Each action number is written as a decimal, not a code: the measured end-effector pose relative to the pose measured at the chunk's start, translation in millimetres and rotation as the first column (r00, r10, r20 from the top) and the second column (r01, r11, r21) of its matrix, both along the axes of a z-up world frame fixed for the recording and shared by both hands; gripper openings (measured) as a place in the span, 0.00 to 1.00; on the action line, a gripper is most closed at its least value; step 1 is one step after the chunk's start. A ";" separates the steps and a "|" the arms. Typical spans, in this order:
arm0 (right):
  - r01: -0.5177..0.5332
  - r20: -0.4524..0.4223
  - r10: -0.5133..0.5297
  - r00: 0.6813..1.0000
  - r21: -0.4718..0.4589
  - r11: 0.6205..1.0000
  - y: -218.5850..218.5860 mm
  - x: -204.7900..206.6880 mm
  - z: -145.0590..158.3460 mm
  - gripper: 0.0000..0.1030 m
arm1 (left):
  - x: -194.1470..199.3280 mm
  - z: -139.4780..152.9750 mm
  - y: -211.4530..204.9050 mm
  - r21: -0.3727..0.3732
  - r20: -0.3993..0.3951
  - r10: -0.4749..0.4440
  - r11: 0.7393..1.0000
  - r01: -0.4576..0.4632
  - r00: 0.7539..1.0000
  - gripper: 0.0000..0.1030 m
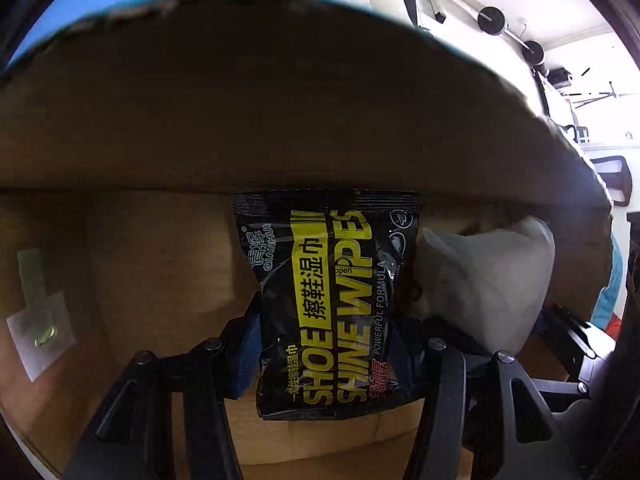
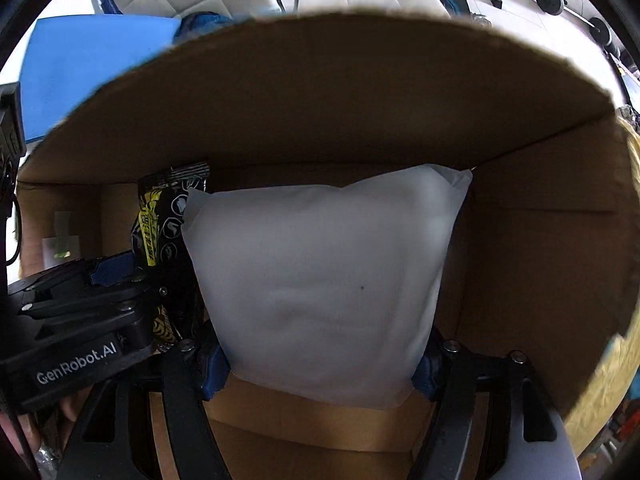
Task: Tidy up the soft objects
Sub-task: 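Open both tools to drop the black pack and white pouch in box, then grasp a panda-print packet with left tool while right tool grasps red floral packet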
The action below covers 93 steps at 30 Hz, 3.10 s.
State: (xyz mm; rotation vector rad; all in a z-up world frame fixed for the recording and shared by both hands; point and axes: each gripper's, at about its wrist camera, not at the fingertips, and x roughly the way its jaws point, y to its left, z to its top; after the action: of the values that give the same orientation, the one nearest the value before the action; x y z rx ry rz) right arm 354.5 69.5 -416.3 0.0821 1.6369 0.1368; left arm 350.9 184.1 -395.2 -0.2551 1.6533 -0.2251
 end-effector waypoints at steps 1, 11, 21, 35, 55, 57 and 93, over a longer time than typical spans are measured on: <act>-0.006 -0.006 0.006 1.000 0.000 1.000 0.8 1.2 -3.8 0.73 | -0.8 0.8 0.4 -0.005 -0.002 0.006 1.000 -0.006 1.000 0.52; -0.030 -0.013 0.029 0.999 -0.039 0.999 5.9 4.8 -3.9 0.85 | -14.4 31.7 6.0 0.073 0.014 0.028 0.997 -0.029 1.000 0.66; -0.033 0.067 0.037 0.997 -0.068 0.997 13.3 -19.5 42.2 1.00 | -54.1 106.2 14.2 0.140 0.166 0.032 0.989 -0.055 0.986 0.94; 0.006 0.213 0.012 0.977 -0.084 0.996 6.5 -115.8 124.0 1.00 | -155.0 195.3 10.2 0.196 0.377 0.011 0.976 -0.092 0.926 1.00; -0.007 0.367 0.018 0.930 -0.030 1.000 -15.4 -220.3 238.2 1.00 | -235.1 259.4 -6.1 0.162 0.460 0.033 0.979 -0.120 0.887 0.99; -0.008 0.374 0.013 0.927 -0.017 1.000 -19.0 -223.5 244.5 1.00 | -238.2 264.5 -10.6 0.160 0.466 0.034 0.980 -0.122 0.884 0.99; 0.191 0.087 -0.183 0.979 -0.092 0.977 -437.3 -176.5 95.0 1.00 | -134.1 3.5 -373.8 0.455 -0.177 -0.578 0.670 0.586 0.797 0.98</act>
State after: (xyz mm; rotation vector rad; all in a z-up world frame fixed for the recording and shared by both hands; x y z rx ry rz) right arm 178.0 -367.8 -321.3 0.1518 1.5465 -0.0857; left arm 216.8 -189.6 -391.7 0.6884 1.7075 -0.2717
